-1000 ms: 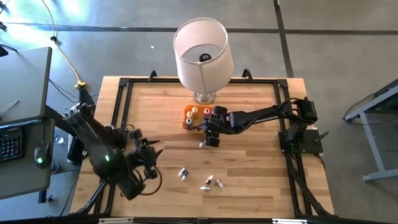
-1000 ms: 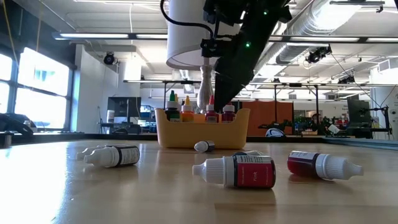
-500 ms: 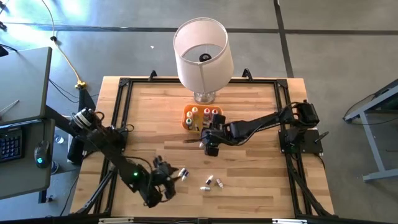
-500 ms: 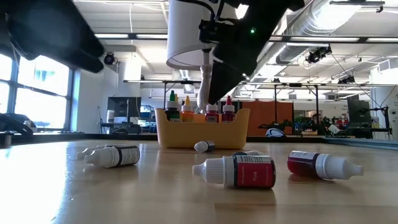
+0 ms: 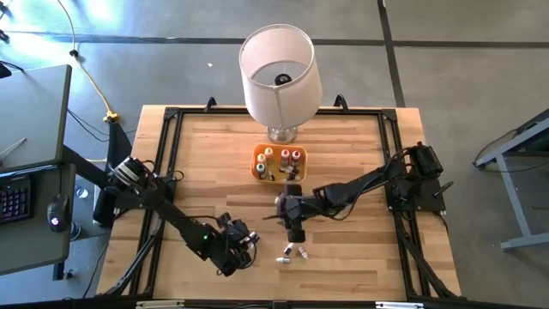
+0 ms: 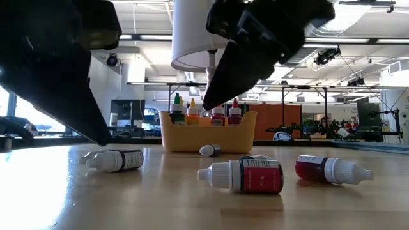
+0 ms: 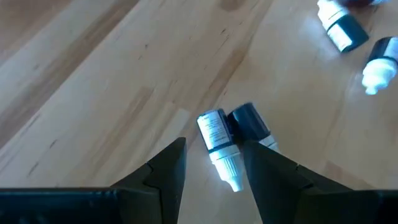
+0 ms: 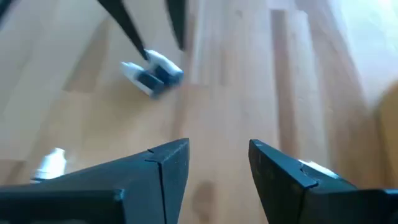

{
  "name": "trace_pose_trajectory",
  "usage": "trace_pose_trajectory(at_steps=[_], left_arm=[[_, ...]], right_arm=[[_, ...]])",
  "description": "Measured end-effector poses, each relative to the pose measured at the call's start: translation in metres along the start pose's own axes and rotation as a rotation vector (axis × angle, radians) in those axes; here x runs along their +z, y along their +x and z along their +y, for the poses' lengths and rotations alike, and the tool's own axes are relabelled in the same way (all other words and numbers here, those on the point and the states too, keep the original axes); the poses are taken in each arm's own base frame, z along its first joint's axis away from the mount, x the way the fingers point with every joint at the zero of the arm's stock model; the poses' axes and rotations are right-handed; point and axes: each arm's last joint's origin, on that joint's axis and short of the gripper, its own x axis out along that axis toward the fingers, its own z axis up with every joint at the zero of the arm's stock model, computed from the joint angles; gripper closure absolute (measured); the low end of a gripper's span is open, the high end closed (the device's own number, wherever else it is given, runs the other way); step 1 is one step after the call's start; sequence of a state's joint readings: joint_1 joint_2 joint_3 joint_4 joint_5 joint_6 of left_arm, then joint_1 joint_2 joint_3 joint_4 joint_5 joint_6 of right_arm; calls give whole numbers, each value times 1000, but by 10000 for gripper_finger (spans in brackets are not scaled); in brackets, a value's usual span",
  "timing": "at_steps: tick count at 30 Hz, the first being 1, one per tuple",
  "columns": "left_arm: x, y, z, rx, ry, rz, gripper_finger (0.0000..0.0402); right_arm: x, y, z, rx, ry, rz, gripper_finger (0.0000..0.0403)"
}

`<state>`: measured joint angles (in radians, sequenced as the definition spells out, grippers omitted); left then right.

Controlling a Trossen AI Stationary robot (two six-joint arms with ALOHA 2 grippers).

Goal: Pick & Place food coloring
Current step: Put the blue food coloring bottle into the yellow bin

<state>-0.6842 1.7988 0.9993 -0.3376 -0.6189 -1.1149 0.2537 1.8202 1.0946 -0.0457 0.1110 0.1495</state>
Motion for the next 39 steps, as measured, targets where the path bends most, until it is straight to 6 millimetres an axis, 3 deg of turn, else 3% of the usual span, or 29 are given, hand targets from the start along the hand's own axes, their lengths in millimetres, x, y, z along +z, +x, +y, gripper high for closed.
trace_pose_trajectory(at_steps=[5, 12, 21, 34, 36, 39], left_arm=[[-6, 10, 1, 23, 17, 25, 243], [-14, 19, 1, 61, 56, 17, 243], [-14, 20, 2, 82, 141, -19, 245], [-12, 21, 5, 122, 202, -42, 356], [-7, 19, 10, 179, 227, -60, 359], [17, 12, 14, 244, 215, -83, 355]], right_arm=[[-15, 5, 3, 25, -20, -123, 247], [-33, 8, 0, 59, -8, -169, 247], [-34, 8, 0, 75, -8, -179, 247], [-34, 8, 0, 75, -8, -176, 247], [-34, 8, 0, 75, -8, -176, 247], [-36, 8, 0, 96, 2, -160, 247]])
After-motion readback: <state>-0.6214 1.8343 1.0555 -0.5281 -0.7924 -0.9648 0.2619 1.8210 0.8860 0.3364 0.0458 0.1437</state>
